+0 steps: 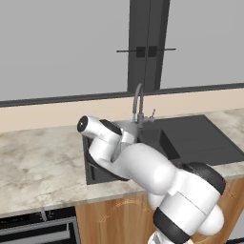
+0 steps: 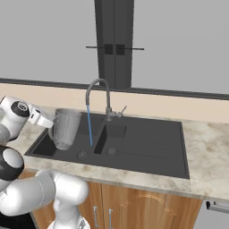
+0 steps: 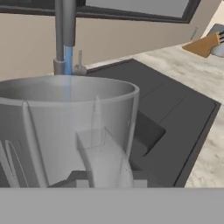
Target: Turn on the sink faucet and place the jug under the water for a few seconds to fill it up.
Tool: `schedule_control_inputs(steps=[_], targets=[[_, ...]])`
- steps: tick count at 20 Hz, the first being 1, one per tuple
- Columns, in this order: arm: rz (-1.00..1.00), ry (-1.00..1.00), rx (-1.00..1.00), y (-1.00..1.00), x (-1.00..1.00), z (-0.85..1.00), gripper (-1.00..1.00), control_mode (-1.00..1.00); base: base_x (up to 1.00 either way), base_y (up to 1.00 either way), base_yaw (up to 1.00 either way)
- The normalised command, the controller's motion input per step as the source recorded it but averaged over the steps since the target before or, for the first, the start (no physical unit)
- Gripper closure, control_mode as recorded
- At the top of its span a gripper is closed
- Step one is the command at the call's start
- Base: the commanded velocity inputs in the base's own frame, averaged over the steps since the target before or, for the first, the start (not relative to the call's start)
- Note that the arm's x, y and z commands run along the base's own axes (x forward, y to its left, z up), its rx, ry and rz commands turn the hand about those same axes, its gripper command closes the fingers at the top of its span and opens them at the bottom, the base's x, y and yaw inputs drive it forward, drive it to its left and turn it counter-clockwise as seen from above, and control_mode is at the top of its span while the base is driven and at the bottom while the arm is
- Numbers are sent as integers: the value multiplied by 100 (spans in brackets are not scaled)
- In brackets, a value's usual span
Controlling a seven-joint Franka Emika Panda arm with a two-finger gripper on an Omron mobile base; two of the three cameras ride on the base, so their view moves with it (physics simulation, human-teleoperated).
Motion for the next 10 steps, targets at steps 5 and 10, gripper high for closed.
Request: schedule_control_inputs(steps=[5, 10], targets=[[0, 5, -12, -8, 28, -20, 100, -100, 0, 0, 0], [0, 3, -8, -14, 31, -19, 100, -100, 0, 0, 0]])
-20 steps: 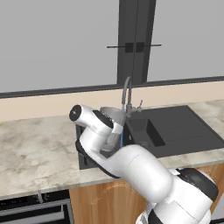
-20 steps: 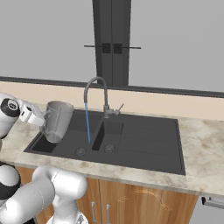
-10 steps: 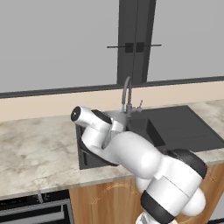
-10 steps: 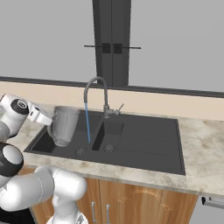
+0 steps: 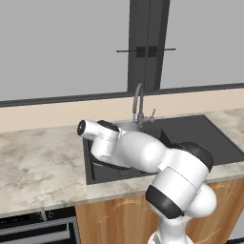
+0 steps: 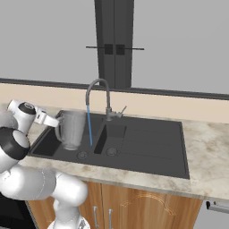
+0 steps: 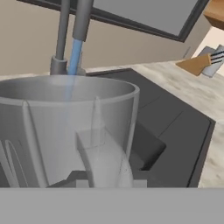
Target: Turn on the sink faucet and place the jug under the water for a few seconds to fill it up.
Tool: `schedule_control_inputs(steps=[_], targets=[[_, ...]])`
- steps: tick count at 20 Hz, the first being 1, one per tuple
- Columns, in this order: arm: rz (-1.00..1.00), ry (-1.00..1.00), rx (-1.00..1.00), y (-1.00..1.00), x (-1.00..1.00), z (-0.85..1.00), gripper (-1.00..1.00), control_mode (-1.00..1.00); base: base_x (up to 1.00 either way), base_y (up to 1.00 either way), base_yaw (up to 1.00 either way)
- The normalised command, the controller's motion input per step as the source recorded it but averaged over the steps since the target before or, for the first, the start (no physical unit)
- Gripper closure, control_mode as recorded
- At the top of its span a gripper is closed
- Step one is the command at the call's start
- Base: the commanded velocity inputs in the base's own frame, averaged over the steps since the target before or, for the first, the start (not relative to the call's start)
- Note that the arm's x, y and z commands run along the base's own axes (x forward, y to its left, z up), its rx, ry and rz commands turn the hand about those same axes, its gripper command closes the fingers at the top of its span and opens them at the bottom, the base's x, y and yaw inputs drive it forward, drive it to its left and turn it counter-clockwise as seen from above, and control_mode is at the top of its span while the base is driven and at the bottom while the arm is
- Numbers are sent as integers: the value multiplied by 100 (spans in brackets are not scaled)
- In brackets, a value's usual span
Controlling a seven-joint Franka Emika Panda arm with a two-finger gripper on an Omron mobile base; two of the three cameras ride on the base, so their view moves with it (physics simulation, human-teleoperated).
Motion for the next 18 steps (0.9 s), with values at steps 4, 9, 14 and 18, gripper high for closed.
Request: schedule_control_inputs(steps=[4, 9, 14, 18], targets=[[0, 1, -5, -14, 33, -16, 100, -100, 0, 0, 0], [0, 0, -1, -8, 35, -16, 100, -100, 0, 0, 0], [0, 0, 0, -5, 36, -21, 100, -100, 0, 0, 0], [0, 0, 0, -3, 35, -18, 100, -100, 0, 0, 0]])
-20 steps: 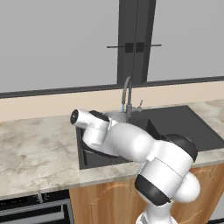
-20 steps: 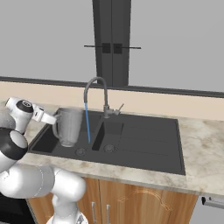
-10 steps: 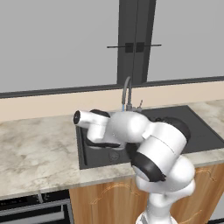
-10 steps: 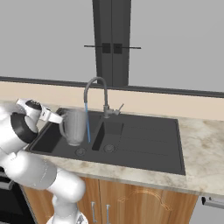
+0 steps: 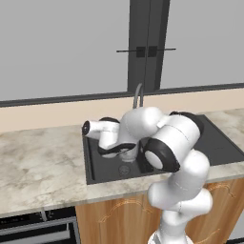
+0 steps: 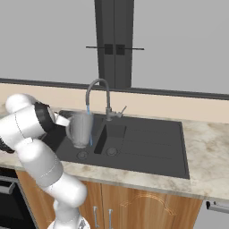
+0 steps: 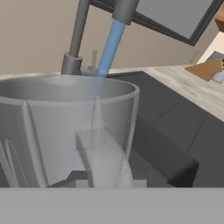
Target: Turn on the sink faucet and place the jug under the water for a few seconds to fill it up.
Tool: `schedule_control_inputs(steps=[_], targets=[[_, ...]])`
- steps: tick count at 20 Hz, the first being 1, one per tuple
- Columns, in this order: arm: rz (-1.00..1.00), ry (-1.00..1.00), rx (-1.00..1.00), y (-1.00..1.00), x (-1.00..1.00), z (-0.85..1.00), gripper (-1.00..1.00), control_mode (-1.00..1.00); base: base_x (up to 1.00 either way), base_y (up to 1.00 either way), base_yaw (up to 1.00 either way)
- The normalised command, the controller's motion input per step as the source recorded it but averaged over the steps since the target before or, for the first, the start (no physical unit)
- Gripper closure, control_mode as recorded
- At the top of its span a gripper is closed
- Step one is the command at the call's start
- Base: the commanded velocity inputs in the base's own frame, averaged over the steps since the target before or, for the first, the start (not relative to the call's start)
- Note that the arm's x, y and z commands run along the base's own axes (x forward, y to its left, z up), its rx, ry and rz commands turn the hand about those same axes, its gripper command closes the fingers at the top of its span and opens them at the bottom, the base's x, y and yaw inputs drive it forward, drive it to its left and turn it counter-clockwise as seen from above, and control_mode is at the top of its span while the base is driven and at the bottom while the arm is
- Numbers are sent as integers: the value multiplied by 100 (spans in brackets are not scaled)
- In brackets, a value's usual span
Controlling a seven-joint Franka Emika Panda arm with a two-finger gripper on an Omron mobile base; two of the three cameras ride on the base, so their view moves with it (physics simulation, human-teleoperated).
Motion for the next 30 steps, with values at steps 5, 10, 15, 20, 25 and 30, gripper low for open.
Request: schedule_control_inputs(steps=[5, 10, 15, 20, 25, 30], targets=[[0, 0, 0, -2, 28, -15, 100, -100, 0, 0, 0], [0, 0, 0, -4, 19, -15, 100, -100, 0, 0, 0], [0, 0, 0, -11, 18, -12, 100, -100, 0, 0, 0], [0, 0, 0, -20, 5, -6, 100, -100, 0, 0, 0], [0, 0, 0, -18, 0, -2, 100, -100, 0, 0, 0], [0, 0, -1, -14, 0, 0, 100, -100, 0, 0, 0]])
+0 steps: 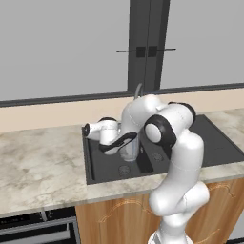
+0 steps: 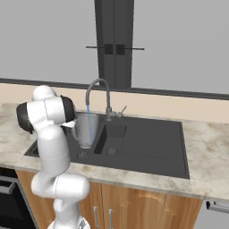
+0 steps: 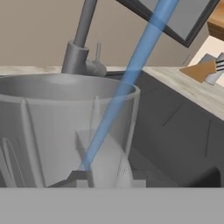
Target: Turn on the sink faucet and place the jug under the water for a few seconds to fill it up.
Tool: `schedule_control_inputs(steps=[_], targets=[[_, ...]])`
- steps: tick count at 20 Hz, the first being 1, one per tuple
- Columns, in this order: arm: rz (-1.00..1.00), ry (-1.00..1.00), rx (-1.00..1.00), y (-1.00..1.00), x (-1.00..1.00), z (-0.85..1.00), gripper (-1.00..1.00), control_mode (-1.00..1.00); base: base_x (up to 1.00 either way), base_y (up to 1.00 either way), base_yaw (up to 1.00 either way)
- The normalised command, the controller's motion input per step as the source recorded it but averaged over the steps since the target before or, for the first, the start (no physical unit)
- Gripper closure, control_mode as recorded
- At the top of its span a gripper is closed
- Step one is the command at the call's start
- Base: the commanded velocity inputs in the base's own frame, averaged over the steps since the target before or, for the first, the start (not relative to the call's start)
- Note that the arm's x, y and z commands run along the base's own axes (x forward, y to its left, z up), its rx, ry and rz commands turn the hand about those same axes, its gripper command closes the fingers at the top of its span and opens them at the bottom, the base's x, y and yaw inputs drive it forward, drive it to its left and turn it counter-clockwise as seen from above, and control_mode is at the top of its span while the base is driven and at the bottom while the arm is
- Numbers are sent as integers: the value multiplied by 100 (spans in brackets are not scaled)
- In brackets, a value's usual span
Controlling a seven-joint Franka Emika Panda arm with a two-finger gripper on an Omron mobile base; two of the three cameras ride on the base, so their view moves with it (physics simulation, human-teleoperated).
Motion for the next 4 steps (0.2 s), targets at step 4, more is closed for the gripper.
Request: schedule_control_inputs(steps=[4], targets=[[0, 0, 0, -13, 0, 0, 100, -100, 0, 0, 0]])
